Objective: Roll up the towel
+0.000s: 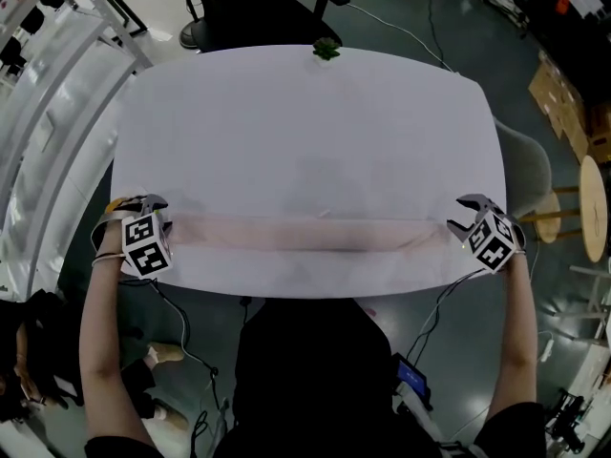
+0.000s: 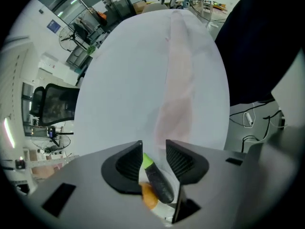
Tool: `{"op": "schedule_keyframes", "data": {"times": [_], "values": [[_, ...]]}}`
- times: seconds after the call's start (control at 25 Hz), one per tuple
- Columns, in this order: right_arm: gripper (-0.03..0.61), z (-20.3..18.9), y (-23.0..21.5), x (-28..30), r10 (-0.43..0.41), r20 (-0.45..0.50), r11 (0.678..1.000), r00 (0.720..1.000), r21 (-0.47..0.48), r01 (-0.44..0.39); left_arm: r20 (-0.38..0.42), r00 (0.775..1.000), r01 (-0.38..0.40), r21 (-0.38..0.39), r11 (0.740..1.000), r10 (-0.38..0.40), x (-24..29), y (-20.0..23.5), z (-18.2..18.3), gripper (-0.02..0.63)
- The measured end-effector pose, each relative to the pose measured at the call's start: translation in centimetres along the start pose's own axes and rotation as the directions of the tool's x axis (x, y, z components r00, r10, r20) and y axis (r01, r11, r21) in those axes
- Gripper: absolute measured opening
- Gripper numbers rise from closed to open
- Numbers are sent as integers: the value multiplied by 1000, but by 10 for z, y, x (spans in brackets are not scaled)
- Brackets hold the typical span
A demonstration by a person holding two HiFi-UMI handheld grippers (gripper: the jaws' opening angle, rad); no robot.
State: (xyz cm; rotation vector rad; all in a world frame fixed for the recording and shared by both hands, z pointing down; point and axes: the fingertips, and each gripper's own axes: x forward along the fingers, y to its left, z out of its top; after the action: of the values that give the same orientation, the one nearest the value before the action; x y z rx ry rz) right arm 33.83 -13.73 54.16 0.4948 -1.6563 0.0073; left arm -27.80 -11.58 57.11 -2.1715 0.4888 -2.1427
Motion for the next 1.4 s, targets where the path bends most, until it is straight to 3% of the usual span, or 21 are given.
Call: {"op": "schedule_keyframes", "data": {"times": [0.16,0.4,0.52,0.6,0.72,0.84,0.96,1.12,1.4], "values": [[215,-3,35,-14,4,4,999,1000,-50,-4,38,999,38,-26,999,-37,-4,-35,2,175],[233,-32,92,23,84,-99,990,991,-109,-95,16,995,103,-99,990,-102,25,-74,-9,176],[190,-40,84,39,38,-113,993,993,-104,-50,7,996,90,-134,987,-90,35,-72,-8,156],[118,-41,78,45,3,-115,993,993,-116,-16,-2,998,58,-129,990,-59,39,-69,-8,75],[73,-41,70,47,-66,-124,977,990,-212,39,-14,1000,23,-89,996,-24,43,-67,-9,35],[52,-42,54,40,-169,-107,947,980,-294,132,2,998,-64,-79,995,64,34,-56,-8,25],[51,-50,51,35,-185,-98,943,978,-297,148,39,994,-101,-125,987,106,27,-55,-5,23],[49,-64,72,48,-150,-118,944,981,-313,107,21,997,-66,-78,995,68,43,-73,-5,21],[83,-63,76,56,-172,-117,968,978,-202,146,36,998,-49,-107,993,53,49,-72,-4,29]]}}
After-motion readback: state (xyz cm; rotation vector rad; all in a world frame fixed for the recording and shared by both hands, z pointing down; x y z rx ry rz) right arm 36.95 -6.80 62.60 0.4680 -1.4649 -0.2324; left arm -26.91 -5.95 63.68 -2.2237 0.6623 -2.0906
